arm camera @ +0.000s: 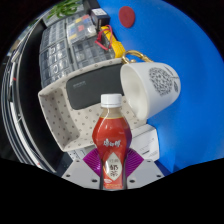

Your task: Pour water

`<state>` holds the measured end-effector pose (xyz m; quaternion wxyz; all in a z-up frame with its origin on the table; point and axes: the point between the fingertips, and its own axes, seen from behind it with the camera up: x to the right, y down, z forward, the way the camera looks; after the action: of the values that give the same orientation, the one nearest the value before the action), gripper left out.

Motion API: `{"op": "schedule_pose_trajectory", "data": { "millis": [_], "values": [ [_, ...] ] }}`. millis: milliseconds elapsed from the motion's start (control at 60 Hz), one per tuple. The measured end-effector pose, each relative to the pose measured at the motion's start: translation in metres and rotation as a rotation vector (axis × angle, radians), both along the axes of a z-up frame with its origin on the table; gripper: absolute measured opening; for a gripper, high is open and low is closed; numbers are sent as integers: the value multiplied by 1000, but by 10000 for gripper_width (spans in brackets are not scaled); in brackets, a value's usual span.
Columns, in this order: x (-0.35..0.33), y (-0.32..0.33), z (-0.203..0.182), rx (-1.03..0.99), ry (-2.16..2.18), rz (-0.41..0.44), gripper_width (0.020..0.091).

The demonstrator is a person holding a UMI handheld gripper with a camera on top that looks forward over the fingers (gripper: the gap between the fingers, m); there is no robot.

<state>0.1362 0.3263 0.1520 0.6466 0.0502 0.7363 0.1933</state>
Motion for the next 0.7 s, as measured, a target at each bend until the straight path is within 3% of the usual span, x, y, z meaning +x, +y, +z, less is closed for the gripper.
{"op": "schedule_pose_trajectory", "data": {
  "millis": [233,350,567,700],
  "values": [
    [-4,-1,1,71,19,13,265],
    [-9,0,2,-16,9,43,266],
    [-15,-27,60,-598,-137,168,266],
    [-9,-77,101,-1066,-221,174,266]
  ]
}}
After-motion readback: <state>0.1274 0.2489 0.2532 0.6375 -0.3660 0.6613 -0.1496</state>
